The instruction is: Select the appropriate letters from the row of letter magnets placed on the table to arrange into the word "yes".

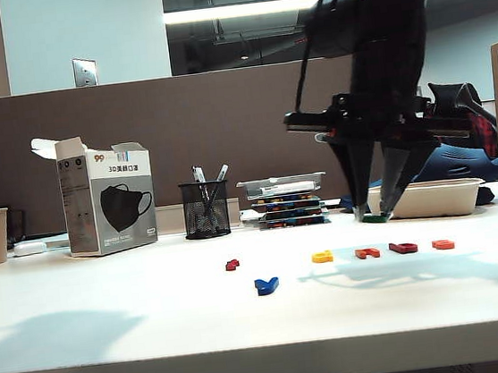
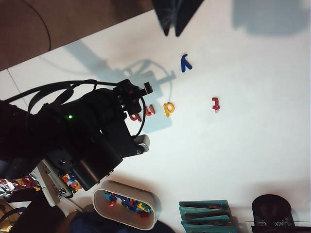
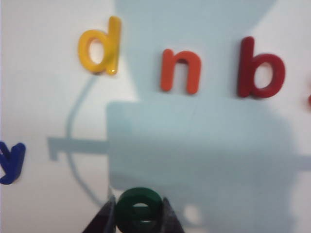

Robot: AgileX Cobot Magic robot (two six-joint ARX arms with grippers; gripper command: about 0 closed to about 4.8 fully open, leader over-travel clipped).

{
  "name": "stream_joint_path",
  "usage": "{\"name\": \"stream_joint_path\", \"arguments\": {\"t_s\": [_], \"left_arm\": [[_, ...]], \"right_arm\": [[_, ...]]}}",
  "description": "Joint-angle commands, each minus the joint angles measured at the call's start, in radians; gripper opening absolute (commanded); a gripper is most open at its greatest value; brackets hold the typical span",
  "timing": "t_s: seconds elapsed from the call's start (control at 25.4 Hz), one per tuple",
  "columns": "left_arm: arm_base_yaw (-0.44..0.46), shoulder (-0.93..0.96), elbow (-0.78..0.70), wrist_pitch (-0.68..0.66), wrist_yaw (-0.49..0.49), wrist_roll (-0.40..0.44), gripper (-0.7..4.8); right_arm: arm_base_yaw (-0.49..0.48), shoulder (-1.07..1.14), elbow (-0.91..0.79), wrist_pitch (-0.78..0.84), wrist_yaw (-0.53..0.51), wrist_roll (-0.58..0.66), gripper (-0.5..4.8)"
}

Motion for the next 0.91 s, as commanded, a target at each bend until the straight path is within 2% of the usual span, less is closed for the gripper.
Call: {"name": "stream_joint_path", "arguments": {"t_s": [0.04,0.12,0.32,0.59,0.91], "left_arm": [[0.000,-0.002,0.003,0.009,0.000,0.000,-0.05],[0.000,-0.002,0.003,0.009,0.000,0.000,-0.05],[0.000,-0.002,0.003,0.009,0.000,0.000,-0.05],[0.000,-0.002,0.003,0.009,0.000,0.000,-0.05],[0.000,-0.002,0.003,0.008,0.000,0.000,-0.05]], "right_arm": [[0.025,-0.005,0.004,0.011,0.012,0.047,0.85],[0.048,-0.005,0.004,0.015,0.015,0.061,0.85],[0.106,-0.004,0.004,0.019,0.097,0.126,0.85],[0.130,-0.003,0.003,0.039,0.116,0.180,0.85],[0.159,0.058,0.002,0.054,0.127,0.185,0.85]]}}
